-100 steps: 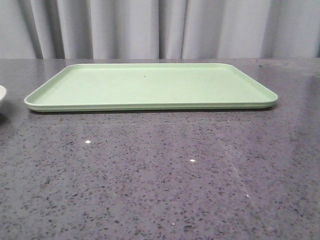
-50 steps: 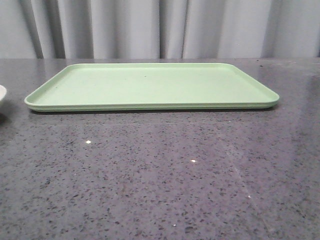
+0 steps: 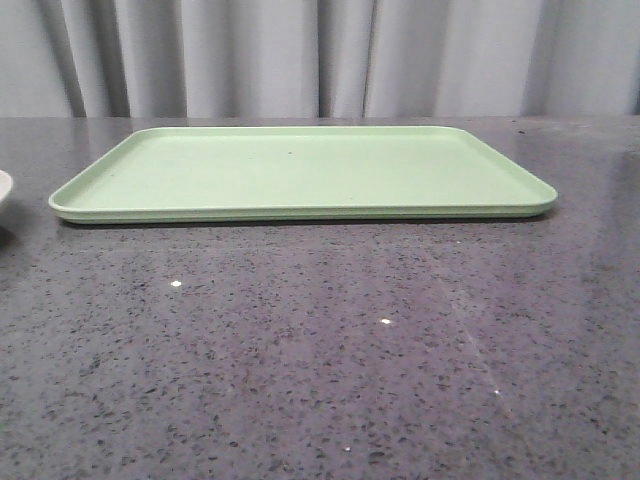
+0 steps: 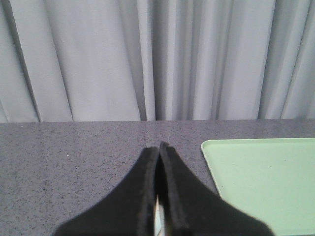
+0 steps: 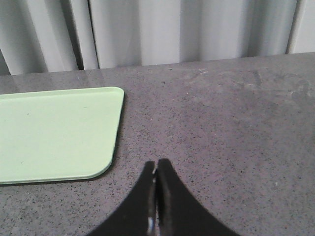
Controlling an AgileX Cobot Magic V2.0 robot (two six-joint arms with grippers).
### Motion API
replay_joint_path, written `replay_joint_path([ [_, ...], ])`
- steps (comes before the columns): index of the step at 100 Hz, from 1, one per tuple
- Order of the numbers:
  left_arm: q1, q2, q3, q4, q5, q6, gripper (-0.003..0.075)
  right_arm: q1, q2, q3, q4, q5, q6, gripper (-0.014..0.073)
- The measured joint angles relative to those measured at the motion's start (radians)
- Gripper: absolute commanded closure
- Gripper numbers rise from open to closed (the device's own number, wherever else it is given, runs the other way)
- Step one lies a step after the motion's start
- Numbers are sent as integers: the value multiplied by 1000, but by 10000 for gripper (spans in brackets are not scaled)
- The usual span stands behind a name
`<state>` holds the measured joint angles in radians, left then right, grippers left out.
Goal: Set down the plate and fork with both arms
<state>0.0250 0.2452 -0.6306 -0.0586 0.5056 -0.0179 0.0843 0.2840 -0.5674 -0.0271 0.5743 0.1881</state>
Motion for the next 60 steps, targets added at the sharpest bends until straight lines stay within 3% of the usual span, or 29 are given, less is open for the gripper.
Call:
replay_joint_path([
  [22,0,145,-173,28,67,0,741,0,175,-161,-3,110,0,660],
  [42,0,279,-235,42,127,0,736,0,327,-249,-3,193,0,658],
  [51,0,319,-237,43,135,0,681,0,371,-269,-3,210,0,637],
  [60,0,347,-237,43,138,0,577,0,397,-280,-3,222,0,544],
])
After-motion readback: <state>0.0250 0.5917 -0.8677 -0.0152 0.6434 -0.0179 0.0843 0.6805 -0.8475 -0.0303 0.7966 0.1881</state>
